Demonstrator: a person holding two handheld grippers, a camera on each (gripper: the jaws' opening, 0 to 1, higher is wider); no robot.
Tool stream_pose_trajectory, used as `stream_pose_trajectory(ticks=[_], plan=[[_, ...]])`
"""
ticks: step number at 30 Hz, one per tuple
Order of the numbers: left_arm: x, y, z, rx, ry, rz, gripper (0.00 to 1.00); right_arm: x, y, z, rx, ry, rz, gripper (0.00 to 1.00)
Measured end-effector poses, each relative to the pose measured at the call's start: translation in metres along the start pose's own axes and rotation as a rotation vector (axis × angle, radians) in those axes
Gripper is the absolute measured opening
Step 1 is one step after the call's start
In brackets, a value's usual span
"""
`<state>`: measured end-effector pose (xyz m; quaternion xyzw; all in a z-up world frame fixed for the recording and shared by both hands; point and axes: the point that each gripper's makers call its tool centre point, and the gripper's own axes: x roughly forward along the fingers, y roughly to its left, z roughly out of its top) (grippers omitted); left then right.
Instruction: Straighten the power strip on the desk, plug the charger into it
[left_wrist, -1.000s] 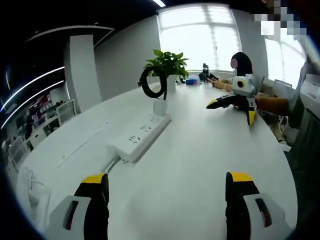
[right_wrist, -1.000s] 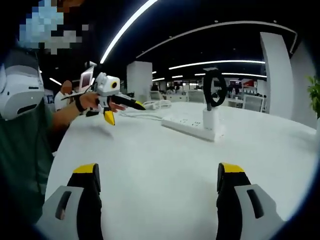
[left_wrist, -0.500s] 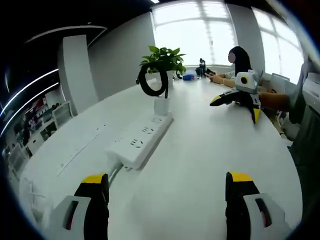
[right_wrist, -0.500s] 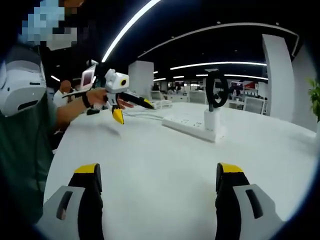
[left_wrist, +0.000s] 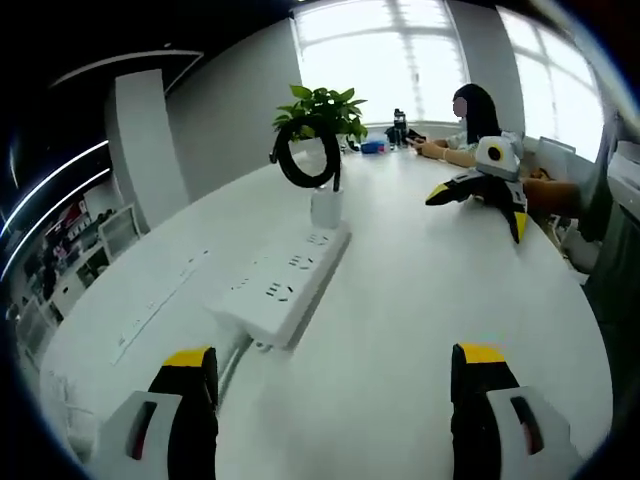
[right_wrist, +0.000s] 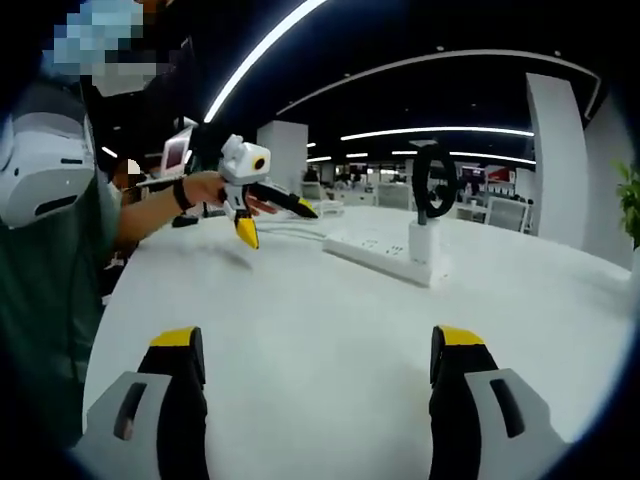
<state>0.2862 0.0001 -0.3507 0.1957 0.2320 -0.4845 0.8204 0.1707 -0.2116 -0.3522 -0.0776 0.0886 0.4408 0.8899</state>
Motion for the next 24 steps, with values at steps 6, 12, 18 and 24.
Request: stream_pose_trajectory(ticks=[6,12,18,24], plan=[[0.007,0.003,0.003,0.019,0.006,-0.025,0.99,0.0,-0.001,0.0,0.001,-0.003,-0.005,0.92],[0.013,0.012,0.006,0.03,0.021,-0.025,0.99,0.0,0.0,-0.001,-0.008,0.002,-0.005,0.91],[0.018,0.016,0.009,0.053,0.025,-0.04,0.99,0.0,0.0,-0.002,-0.009,0.005,-0.002,0.91],[0.025,0.02,0.009,0.077,0.055,-0.048,0.99,0.0,0.0,0.0,-0.005,-0.002,-0.002,0.91]])
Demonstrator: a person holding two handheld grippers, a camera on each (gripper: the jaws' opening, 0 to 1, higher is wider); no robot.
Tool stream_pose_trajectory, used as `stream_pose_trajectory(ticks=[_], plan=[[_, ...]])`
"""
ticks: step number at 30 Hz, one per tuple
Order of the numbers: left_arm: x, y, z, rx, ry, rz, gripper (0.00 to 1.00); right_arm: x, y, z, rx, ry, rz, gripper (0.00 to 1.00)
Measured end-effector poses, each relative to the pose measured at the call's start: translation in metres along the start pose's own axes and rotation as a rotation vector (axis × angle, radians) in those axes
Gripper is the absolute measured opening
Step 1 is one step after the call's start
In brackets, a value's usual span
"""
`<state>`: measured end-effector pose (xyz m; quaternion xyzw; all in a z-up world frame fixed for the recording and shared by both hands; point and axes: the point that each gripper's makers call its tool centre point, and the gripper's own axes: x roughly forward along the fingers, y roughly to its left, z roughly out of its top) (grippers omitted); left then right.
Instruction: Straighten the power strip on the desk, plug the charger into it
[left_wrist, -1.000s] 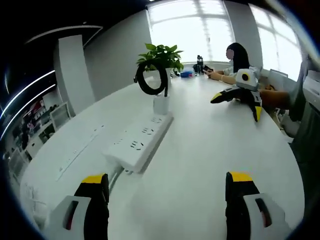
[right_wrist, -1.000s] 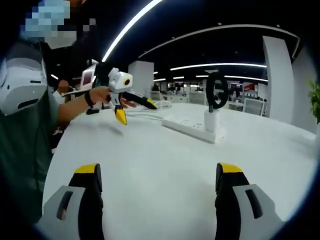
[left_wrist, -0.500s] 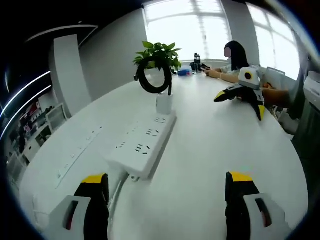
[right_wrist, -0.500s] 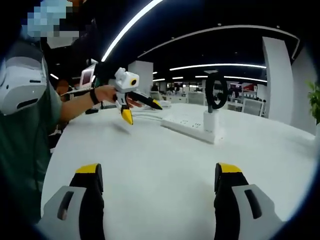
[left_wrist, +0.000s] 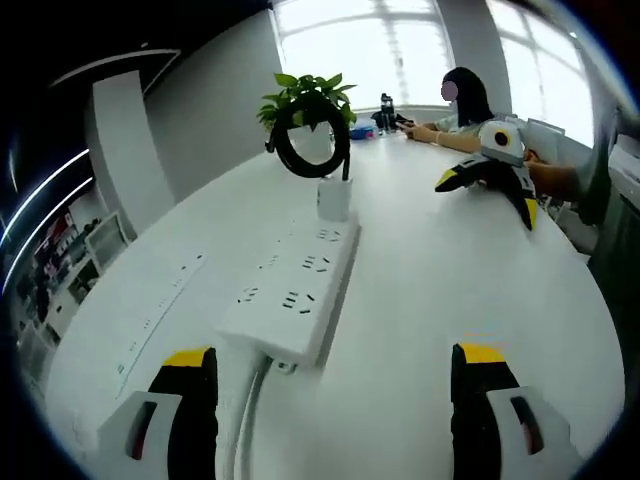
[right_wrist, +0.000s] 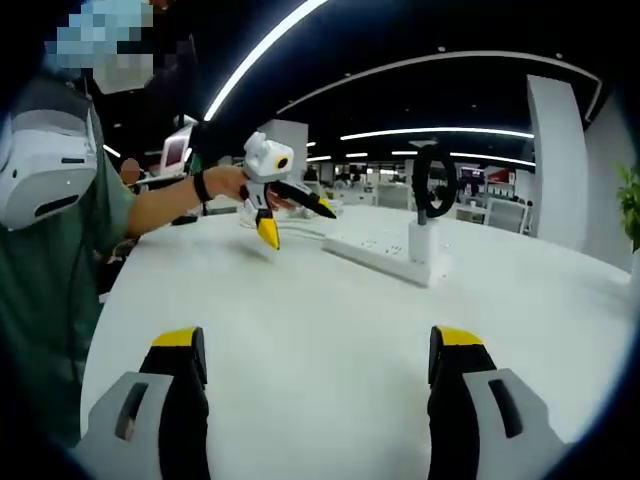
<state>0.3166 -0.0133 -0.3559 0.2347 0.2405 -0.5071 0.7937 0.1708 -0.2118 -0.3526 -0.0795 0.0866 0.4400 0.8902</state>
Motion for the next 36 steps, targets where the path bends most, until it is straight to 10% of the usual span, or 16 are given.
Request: stream_pose_trajectory(ticks=[36], plan=[[0.047,0.023,0.035,0.083,0.046,-0.1,0.98,-0.001,-0.002,0.005,0.012,-0.03,0.001,0.93]])
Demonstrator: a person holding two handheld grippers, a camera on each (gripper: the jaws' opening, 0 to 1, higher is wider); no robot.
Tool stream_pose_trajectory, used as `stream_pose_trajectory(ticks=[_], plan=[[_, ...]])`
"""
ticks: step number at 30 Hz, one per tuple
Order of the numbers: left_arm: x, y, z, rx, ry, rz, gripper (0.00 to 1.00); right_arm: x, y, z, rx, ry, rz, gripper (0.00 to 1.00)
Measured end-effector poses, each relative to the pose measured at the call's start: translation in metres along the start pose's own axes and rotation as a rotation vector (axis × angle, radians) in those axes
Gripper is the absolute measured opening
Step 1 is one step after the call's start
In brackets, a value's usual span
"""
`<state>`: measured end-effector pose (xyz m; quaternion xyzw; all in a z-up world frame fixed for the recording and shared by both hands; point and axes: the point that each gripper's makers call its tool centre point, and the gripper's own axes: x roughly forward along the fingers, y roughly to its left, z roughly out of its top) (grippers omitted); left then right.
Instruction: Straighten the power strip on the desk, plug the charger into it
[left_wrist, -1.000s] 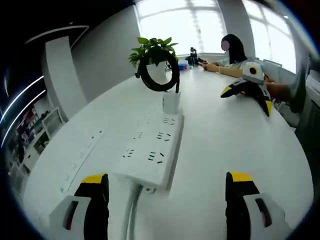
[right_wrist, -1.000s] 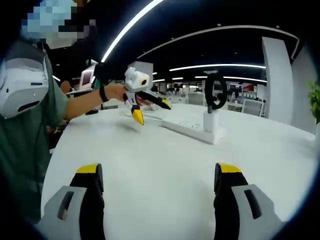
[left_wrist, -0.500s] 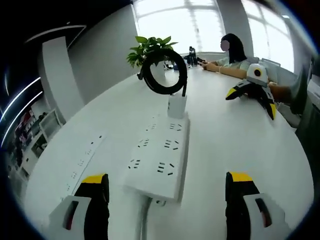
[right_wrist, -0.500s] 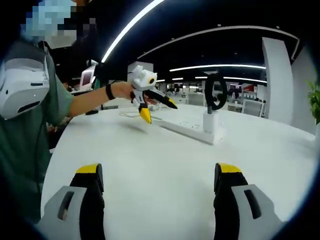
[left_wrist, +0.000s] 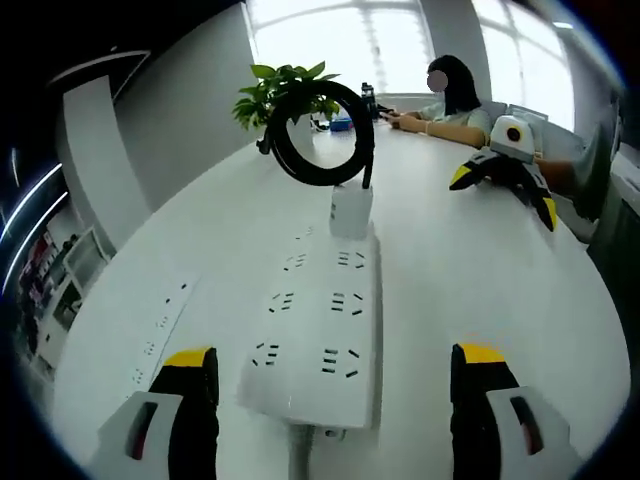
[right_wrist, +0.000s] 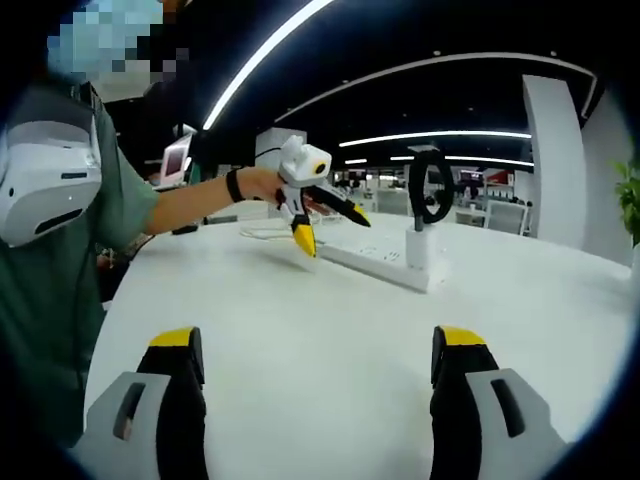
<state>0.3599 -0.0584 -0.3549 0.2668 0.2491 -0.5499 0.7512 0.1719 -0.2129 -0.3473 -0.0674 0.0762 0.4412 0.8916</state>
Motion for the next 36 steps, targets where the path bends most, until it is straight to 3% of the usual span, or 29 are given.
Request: stream_pose_trajectory(ticks=[20,30,36], plan=[[0.025,0.007,0.012,-0.009,-0.003,-0.073,0.98,0.0,0.0,-0.002,-0.015,0.007,-0.002,0.93],[0.039,-0.004,0.023,-0.028,0.0,-0.188,0.95,0.0,0.0,0.0,-0.007,-0.004,-0.006,0.93],[0.048,-0.006,0.025,-0.041,0.001,-0.211,0.93,-0.001,0.0,0.002,-0.004,-0.011,-0.007,0.93]])
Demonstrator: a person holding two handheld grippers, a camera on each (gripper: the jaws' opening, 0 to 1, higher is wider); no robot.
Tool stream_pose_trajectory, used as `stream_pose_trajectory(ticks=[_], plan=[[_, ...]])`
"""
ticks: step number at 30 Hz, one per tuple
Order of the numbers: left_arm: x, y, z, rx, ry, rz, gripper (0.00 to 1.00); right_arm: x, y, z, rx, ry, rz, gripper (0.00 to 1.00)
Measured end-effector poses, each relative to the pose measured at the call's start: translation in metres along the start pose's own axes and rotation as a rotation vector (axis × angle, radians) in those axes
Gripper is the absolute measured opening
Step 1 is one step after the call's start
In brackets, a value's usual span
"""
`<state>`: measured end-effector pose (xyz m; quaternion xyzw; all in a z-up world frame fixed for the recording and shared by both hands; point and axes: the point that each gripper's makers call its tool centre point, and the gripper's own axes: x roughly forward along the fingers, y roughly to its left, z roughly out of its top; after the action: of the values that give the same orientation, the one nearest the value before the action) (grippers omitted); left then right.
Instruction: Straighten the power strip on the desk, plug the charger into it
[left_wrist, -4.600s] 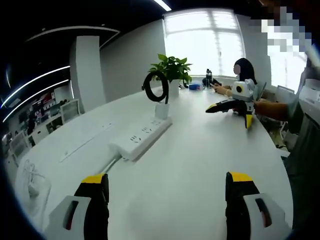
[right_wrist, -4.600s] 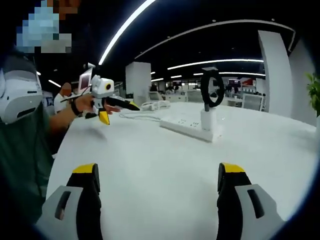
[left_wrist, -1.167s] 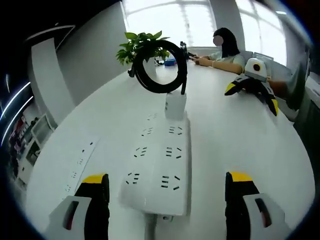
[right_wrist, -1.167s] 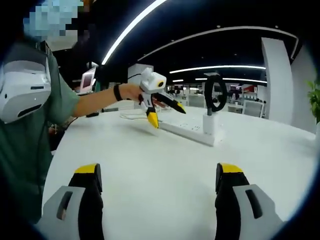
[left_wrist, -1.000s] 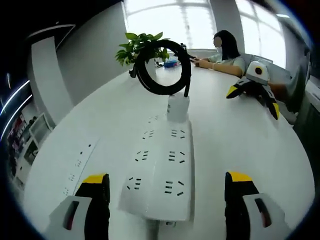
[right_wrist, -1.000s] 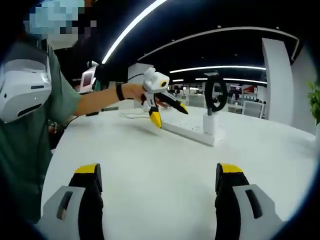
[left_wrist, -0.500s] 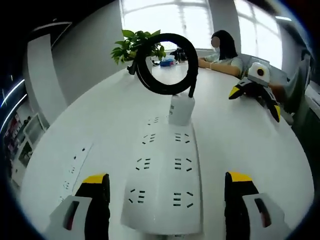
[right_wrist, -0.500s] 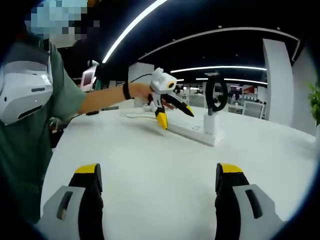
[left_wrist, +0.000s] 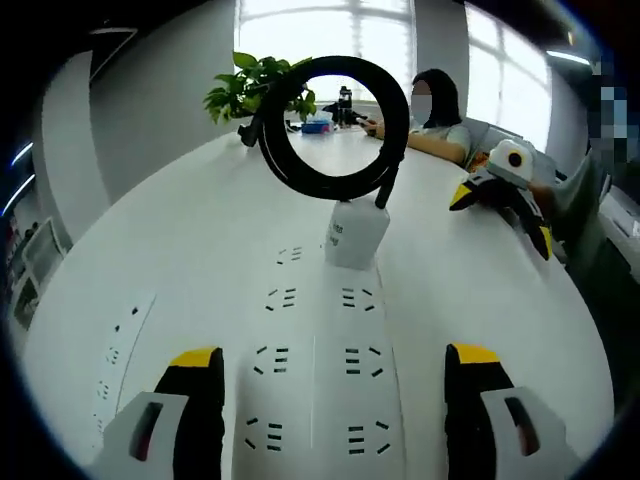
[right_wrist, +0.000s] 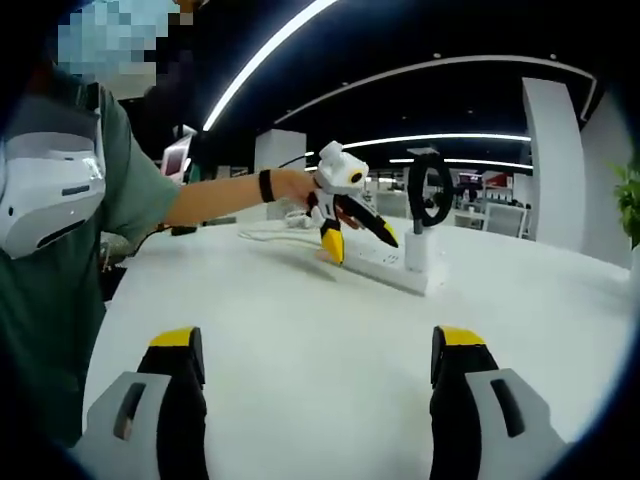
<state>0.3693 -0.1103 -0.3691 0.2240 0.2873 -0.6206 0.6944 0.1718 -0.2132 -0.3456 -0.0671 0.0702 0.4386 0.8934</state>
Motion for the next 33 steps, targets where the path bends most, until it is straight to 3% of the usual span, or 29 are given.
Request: stream_pose_trajectory(ticks=[12,17,26,30,33], plan=[[0.012,0.002,0.0,-0.017,0.0,-0.014,0.85,0.0,0.0,0.001,-0.001,-0.006,0.003,0.93],[0.014,0.008,-0.001,-0.024,-0.001,0.013,0.73,0.0,0.0,0.001,0.0,-0.005,0.003,0.92],[0.022,0.006,-0.004,0.004,0.005,0.038,0.77,0.0,-0.001,0.0,0.0,-0.002,0.002,0.91],[0.022,0.007,-0.004,0.006,-0.054,0.008,0.76,0.0,-0.001,0.0,0.004,-0.002,0.0,0.9],[0.023,0.008,-0.002,0.005,-0.062,0.006,0.76,0.0,-0.001,-0.001,-0.001,0.004,0.0,0.89]])
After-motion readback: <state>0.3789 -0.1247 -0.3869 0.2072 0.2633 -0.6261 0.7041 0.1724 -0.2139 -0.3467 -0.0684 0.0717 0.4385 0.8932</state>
